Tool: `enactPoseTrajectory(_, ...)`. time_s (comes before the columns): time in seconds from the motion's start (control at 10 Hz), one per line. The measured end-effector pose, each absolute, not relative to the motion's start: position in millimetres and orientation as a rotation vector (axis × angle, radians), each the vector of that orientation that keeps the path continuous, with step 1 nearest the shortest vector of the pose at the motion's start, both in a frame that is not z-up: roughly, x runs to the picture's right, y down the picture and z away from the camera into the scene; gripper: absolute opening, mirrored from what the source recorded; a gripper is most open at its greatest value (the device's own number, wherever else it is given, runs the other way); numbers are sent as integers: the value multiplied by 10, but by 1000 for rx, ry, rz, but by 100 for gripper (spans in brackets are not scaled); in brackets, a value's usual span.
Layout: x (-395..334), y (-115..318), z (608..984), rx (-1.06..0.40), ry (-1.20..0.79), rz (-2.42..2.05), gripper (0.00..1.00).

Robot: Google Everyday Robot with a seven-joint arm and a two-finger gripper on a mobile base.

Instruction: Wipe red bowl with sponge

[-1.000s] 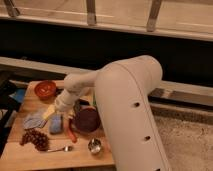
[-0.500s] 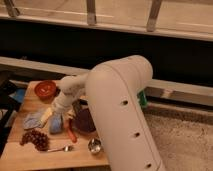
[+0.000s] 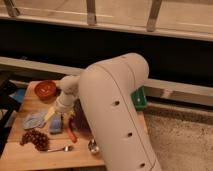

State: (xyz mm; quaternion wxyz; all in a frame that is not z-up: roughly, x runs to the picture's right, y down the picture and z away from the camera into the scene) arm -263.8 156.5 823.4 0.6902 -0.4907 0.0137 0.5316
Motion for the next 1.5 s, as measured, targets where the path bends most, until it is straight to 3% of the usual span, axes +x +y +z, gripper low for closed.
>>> enactPoseTrajectory(0.9, -2738, 1679, 8353, -1105, 53, 1199, 73)
enactPoseTrajectory(1.1, -2735, 1698, 8351, -1107, 56, 1196, 56)
enactPoseTrajectory(1.5, -2777, 1776, 8406, -1114, 58, 1179, 13)
